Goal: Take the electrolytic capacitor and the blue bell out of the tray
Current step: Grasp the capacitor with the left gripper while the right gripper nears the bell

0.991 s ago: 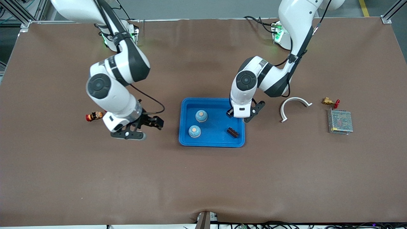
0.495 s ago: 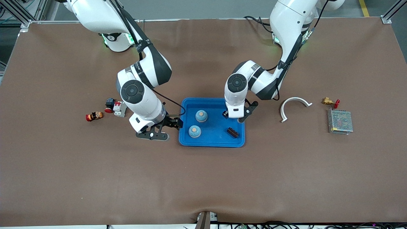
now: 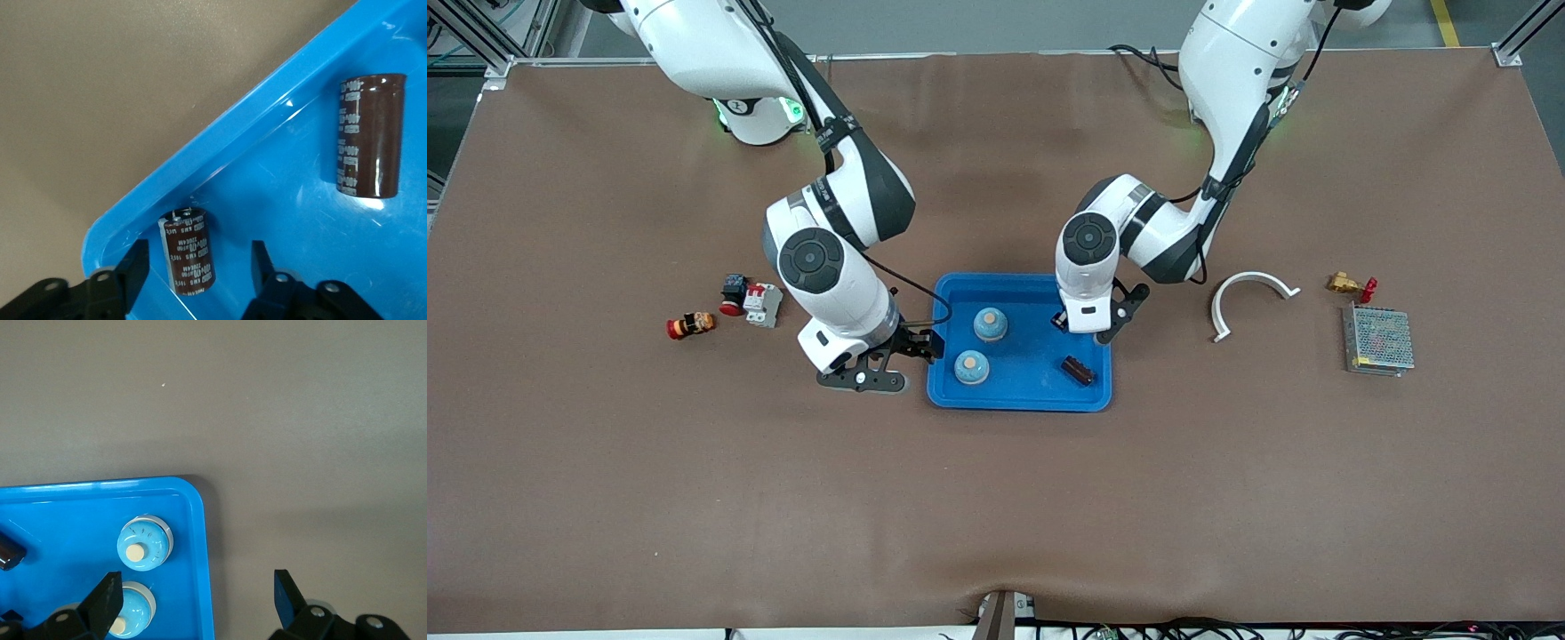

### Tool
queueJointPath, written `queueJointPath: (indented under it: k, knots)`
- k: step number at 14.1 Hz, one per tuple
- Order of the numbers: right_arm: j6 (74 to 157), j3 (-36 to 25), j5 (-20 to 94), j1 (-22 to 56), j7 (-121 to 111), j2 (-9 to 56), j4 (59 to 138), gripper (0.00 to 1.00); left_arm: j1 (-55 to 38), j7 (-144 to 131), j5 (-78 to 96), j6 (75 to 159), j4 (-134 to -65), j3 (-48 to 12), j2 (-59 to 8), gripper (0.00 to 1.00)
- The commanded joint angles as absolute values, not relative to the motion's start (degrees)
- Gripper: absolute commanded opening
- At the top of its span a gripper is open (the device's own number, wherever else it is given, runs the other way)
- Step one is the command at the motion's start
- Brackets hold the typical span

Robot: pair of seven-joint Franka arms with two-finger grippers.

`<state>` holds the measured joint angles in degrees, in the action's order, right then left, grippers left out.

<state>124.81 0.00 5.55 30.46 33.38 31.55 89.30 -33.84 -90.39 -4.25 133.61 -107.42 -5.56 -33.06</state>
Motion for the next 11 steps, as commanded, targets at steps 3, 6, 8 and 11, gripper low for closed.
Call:
queueJointPath:
  k: [3,6,8,11]
  knots:
    - [124.6,-0.5,4.2,32.4,34.7,34.5,86.1,1.00,-34.4,-92.2,-5.5,133.2,-106.6,-5.2,-34.2,0.57]
    - [125.0,-0.5,4.2,32.7,34.8,36.3,84.6,1.00,-34.4,-93.2,-5.5,133.2,-106.6,-5.2,-34.3,0.28]
    - [126.6,-0.5,4.3,33.0,34.7,36.9,84.6,1.00,-34.4,-93.7,-5.5,133.2,-106.6,-5.2,-34.3,0.03]
    - [126.7,-0.5,4.2,33.6,34.7,37.5,84.5,1.00,-34.4,-93.1,-5.6,132.9,-105.8,-5.1,-33.2,0.00]
